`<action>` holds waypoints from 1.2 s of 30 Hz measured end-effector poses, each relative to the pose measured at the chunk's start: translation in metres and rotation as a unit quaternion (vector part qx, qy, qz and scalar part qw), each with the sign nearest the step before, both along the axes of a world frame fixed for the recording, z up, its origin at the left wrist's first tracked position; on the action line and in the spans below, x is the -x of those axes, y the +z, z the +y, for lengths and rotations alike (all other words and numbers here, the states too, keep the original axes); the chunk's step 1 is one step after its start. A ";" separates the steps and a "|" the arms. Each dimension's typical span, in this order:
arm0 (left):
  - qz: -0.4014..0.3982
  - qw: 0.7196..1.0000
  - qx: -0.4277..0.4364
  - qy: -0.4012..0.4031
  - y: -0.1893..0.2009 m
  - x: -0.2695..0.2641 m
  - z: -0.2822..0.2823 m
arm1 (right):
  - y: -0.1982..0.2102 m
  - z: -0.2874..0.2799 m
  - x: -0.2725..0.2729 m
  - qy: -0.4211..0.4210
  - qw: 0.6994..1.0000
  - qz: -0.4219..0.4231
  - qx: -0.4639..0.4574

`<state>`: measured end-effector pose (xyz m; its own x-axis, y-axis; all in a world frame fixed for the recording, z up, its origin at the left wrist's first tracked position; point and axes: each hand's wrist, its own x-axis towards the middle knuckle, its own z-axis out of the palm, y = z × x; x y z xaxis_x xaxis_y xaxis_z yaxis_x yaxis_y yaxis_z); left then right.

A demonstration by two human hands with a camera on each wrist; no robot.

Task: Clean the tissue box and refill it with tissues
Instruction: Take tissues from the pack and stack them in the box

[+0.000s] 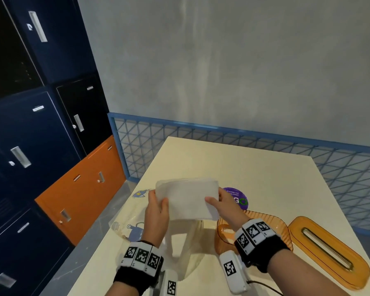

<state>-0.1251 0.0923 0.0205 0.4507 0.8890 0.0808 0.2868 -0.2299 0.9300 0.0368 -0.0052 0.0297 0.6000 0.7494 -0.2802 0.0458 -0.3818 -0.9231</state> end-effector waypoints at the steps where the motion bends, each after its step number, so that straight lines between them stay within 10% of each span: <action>1: 0.008 1.000 0.004 -0.008 0.007 -0.006 0.000 | 0.005 -0.005 -0.006 -0.006 1.000 0.003 0.010; 15: 0.239 0.950 0.056 -0.194 -0.005 -0.123 -0.058 | 0.007 -0.125 -0.080 -0.086 0.964 -0.051 0.247; 36: 0.442 0.860 -0.058 -0.249 -0.027 -0.145 -0.091 | -0.026 -0.101 -0.063 0.030 0.871 -0.214 0.441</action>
